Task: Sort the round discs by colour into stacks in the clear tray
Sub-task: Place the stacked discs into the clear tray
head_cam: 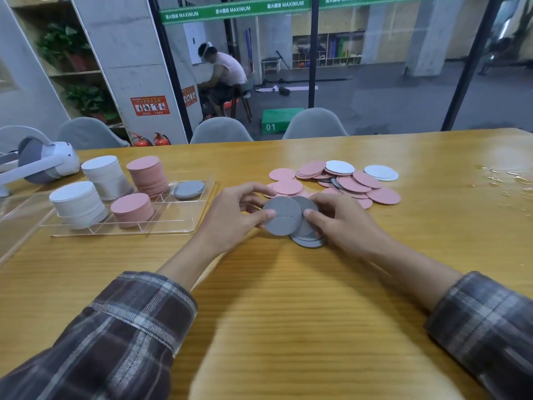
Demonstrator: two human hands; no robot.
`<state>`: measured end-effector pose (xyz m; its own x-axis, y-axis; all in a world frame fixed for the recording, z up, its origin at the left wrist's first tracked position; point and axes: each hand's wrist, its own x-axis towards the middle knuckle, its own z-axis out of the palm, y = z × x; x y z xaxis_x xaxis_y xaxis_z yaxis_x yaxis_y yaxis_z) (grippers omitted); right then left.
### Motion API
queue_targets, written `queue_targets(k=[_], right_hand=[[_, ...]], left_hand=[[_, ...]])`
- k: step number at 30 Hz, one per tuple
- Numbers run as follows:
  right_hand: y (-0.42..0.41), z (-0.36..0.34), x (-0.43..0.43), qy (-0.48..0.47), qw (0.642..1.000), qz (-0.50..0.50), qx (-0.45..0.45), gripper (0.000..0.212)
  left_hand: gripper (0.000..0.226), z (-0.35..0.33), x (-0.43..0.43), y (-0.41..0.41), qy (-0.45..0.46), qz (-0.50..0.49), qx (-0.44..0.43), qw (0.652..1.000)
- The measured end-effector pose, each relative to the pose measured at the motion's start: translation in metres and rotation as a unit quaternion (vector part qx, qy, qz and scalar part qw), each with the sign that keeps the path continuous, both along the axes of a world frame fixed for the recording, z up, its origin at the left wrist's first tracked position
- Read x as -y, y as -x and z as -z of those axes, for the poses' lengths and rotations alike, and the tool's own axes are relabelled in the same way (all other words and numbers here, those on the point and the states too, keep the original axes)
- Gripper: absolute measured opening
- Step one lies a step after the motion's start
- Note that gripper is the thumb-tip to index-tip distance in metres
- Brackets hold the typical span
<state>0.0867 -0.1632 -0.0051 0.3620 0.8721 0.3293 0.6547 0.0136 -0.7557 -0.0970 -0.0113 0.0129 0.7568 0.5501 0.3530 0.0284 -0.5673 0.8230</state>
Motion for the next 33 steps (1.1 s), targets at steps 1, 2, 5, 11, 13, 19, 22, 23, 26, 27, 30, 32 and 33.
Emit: queue_targets(k=[1,2,5,11,13,19,22,23,26,27,30,32,33], right_hand=[[0.0,0.0,0.0,0.006,1.0,-0.011,-0.019,0.015],[0.0,-0.001,0.0,0.009,0.999,-0.019,-0.03,0.017],[0.001,-0.001,0.0,0.002,0.999,-0.035,-0.034,0.014],[-0.003,0.0,0.001,-0.03,0.999,-0.023,0.0,0.01],[-0.006,-0.001,0.002,-0.042,0.999,-0.017,0.009,0.006],[-0.022,-0.005,0.012,-0.033,0.999,0.004,0.024,0.008],[-0.034,-0.006,0.021,-0.033,0.999,0.029,0.019,0.006],[-0.037,-0.005,0.025,-0.03,0.999,0.035,0.019,0.009],[-0.043,-0.003,0.034,-0.016,0.997,0.059,0.048,0.018],[-0.043,-0.003,0.035,-0.011,0.996,0.066,0.058,0.018],[-0.042,-0.003,0.035,-0.008,0.995,0.081,0.065,0.01],[-0.042,-0.003,0.033,-0.011,0.994,0.087,0.058,0.015],[-0.041,-0.003,0.033,-0.013,0.994,0.089,0.054,0.019]], left_hand=[[0.024,0.002,0.0,-0.002,-0.004,-0.017,0.008,1.0],[0.022,0.004,0.001,-0.003,-0.008,-0.032,0.014,0.999],[0.02,0.007,0.004,-0.008,-0.01,-0.059,0.026,0.998],[0.024,0.01,0.015,-0.024,-0.051,-0.111,0.039,0.992],[0.025,0.01,0.019,-0.03,-0.061,-0.113,0.038,0.991],[0.015,0.01,0.03,-0.045,-0.064,-0.106,0.03,0.992],[0.011,0.014,0.025,-0.051,-0.123,-0.093,-0.03,0.988],[0.012,0.017,0.023,-0.052,-0.142,-0.084,-0.058,0.985],[0.033,0.021,0.019,-0.048,-0.178,-0.053,-0.141,0.972],[0.04,0.02,0.018,-0.045,-0.18,-0.047,-0.154,0.97],[0.041,0.017,0.018,-0.04,-0.171,-0.044,-0.153,0.972],[0.035,0.015,0.019,-0.036,-0.153,-0.04,-0.148,0.976],[0.034,0.014,0.02,-0.034,-0.145,-0.037,-0.148,0.978]])
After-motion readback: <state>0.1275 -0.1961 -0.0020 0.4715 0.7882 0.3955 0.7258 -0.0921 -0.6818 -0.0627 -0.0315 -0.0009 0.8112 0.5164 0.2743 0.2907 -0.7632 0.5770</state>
